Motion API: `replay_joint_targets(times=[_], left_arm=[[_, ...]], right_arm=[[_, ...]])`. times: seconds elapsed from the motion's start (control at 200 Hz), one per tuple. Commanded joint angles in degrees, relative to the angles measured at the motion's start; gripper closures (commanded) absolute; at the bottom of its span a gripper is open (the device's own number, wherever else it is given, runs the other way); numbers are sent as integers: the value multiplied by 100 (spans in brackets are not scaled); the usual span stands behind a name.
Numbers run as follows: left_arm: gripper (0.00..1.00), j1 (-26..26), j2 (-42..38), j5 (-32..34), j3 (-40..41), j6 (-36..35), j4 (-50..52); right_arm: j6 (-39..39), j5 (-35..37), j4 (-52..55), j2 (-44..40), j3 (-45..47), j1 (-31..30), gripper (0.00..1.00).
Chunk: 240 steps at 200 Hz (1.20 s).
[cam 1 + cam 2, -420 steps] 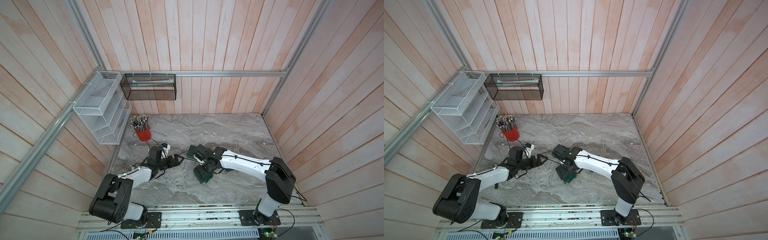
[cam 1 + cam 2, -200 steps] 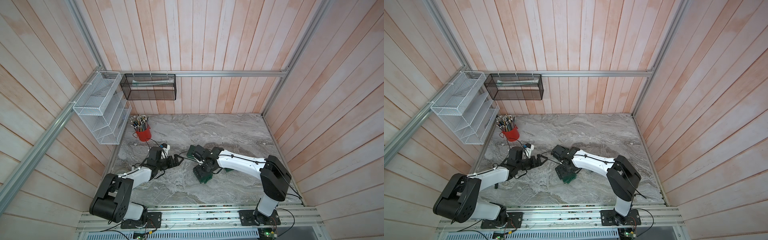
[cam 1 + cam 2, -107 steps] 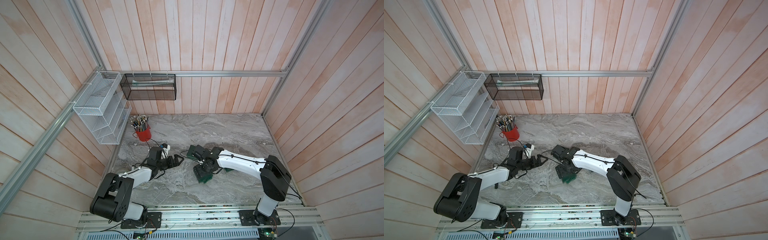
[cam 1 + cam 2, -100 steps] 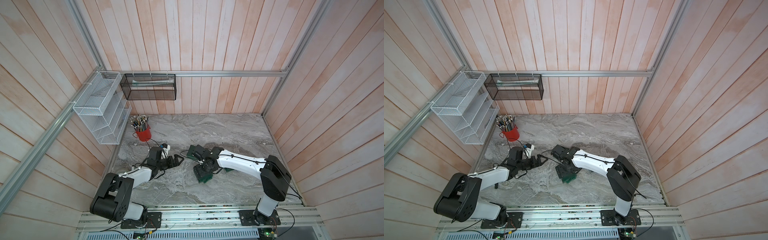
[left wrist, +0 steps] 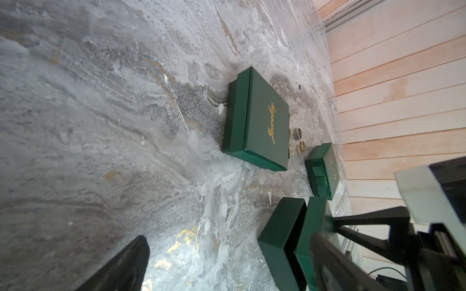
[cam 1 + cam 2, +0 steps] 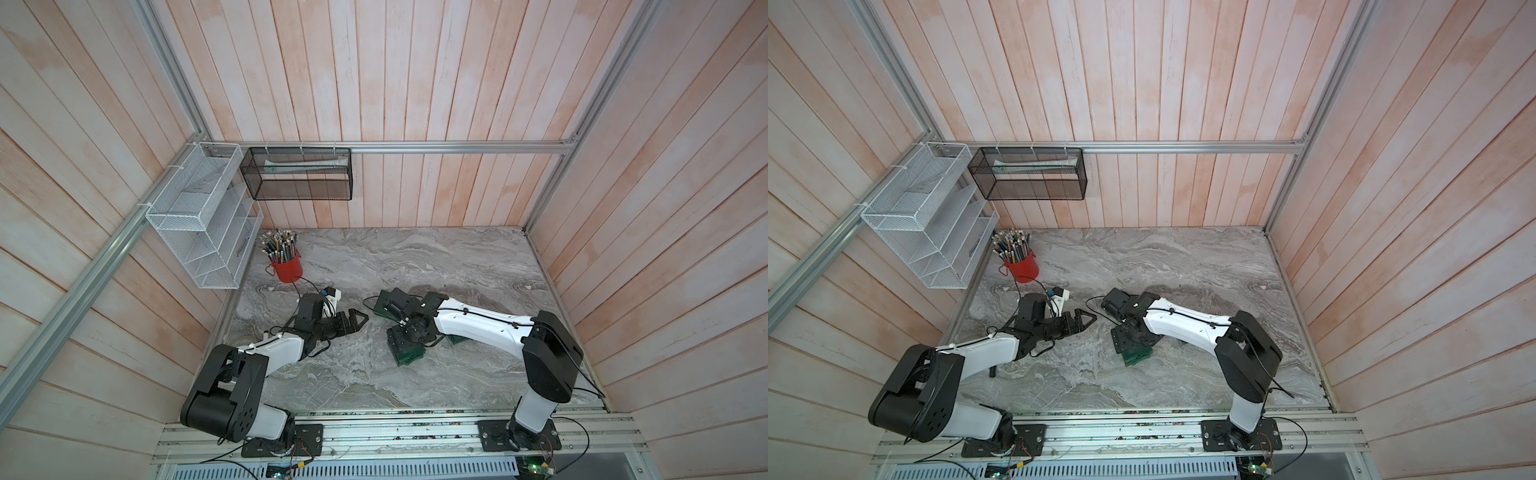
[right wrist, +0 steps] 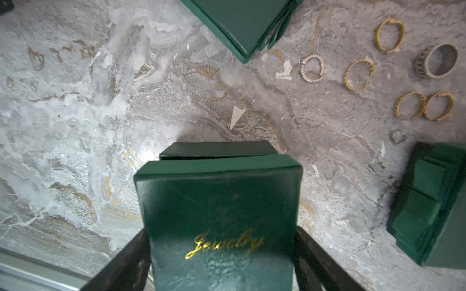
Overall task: Take the rings out of the lift-off lid box
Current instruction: Close the lid on the jewelry box.
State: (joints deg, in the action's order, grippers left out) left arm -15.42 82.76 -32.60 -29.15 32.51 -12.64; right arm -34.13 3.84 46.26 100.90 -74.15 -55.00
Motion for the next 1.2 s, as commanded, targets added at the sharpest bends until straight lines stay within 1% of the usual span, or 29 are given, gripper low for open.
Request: replay_joint_targets(times=[0.0,0.105,0.29,0.785,1.195], left_arm=[[0,26,39,-63,93,-146,-125],[0,29,19,-45,111,-148,-124],[0,29,27,-10,138,-149,-133],[0,30,93,-18,115,-142,-133],[0,35,97,-27,103,-157,-123]], right_arm=[[-147,-14,31,-116,-1,-28,22],[-79,-72,-32,-82,6,-45,22],[18,140,115,24,-36,-72,22],[107,195,23,154,82,-84,22],[89,45,-135,250,137,-85,22]])
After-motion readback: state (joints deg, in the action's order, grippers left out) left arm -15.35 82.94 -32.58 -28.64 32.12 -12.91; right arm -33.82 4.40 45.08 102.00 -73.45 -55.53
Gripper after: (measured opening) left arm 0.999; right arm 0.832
